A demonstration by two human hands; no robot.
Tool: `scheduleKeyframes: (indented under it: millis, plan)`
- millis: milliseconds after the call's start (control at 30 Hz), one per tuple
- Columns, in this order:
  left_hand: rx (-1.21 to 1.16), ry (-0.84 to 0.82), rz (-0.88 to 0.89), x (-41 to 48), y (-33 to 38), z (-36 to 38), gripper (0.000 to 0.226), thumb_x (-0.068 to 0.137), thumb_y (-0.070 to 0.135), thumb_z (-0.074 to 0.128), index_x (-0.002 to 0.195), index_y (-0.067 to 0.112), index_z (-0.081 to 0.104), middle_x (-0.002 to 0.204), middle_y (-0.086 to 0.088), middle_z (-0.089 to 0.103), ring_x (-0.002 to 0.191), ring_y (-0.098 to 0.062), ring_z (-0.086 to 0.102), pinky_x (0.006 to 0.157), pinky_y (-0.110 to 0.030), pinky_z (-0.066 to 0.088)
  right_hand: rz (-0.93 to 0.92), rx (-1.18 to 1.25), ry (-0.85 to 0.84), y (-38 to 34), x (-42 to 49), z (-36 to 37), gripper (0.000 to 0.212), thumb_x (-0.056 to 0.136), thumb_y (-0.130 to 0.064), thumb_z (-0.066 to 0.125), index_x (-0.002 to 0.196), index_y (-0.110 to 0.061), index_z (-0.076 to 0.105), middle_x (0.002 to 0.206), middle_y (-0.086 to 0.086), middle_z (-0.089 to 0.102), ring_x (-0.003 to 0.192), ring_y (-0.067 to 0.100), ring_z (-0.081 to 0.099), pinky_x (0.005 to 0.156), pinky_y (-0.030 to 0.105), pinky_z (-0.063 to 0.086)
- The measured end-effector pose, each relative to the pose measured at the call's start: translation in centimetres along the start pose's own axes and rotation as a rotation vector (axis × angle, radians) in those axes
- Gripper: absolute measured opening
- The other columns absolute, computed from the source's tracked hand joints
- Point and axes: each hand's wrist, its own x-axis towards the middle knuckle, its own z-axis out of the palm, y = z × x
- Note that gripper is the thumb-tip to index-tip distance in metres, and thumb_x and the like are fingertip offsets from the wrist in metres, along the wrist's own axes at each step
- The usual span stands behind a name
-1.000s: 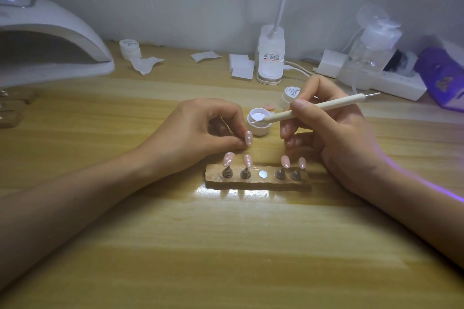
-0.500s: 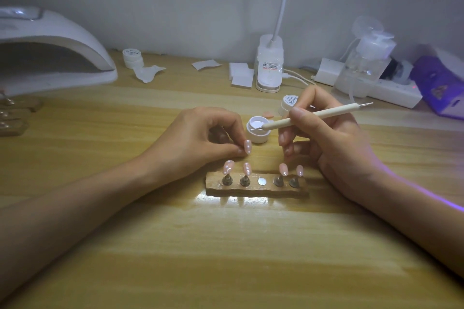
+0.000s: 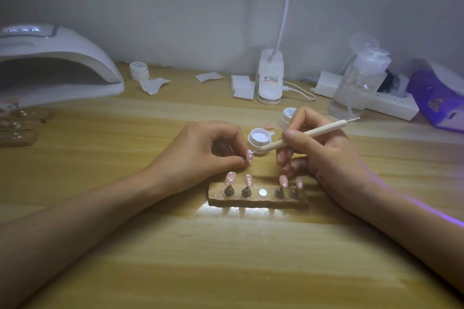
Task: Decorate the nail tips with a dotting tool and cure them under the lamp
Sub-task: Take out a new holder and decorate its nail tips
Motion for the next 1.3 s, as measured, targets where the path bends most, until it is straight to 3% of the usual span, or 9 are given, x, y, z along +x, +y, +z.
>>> scheduleKeyframes:
  millis: [233, 667, 967, 1300]
  plan:
    - [-0.003, 0.0, -0.014, -0.01, -0.11, 0.02, 0.02, 0.078, 0.006, 0.079, 0.073, 0.023, 0.071, 0.077, 0.016, 0.071, 0.065, 0.001, 0.065, 0.064, -0.008, 0.043, 0.014, -0.005, 0.003, -0.05, 0.02, 0.09, 0.02, 0.082, -0.024, 0.064, 0.077, -0.012, 0.049, 0.06, 0.008, 0.061, 0.053, 0.021, 0.06, 0.042, 0.023, 0.047]
    - [-0.003, -0.006, -0.014, 0.0, 0.06, -0.02, 0.016, 0.079, 0.005, 0.079, 0.075, 0.019, 0.072, 0.079, 0.014, 0.072, 0.067, -0.001, 0.066, 0.065, -0.01, 0.046, 0.009, -0.018, -0.001, 0.09, 0.06, -0.02, 0.017, 0.086, -0.02, 0.062, 0.071, -0.02, 0.055, 0.061, 0.009, 0.063, 0.05, 0.022, 0.061, 0.042, 0.02, 0.046]
    - [-0.007, -0.009, -0.01, -0.03, -0.04, -0.01, 0.018, 0.079, 0.004, 0.078, 0.074, 0.02, 0.071, 0.077, 0.016, 0.071, 0.066, 0.0, 0.065, 0.065, -0.01, 0.045, -0.02, -0.012, 0.003, 0.06, 0.06, -0.02, 0.019, 0.088, -0.022, 0.062, 0.071, -0.02, 0.053, 0.061, 0.008, 0.062, 0.056, 0.022, 0.059, 0.044, 0.033, 0.051]
    - [0.01, -0.007, 0.001, -0.05, 0.0, -0.05, 0.02, 0.079, 0.005, 0.078, 0.073, 0.023, 0.071, 0.079, 0.015, 0.071, 0.068, -0.001, 0.066, 0.066, -0.01, 0.046, -0.09, 0.003, 0.016, -0.12, -0.01, -0.03, 0.019, 0.09, -0.023, 0.06, 0.072, -0.022, 0.055, 0.062, 0.007, 0.062, 0.055, 0.019, 0.059, 0.044, 0.03, 0.05]
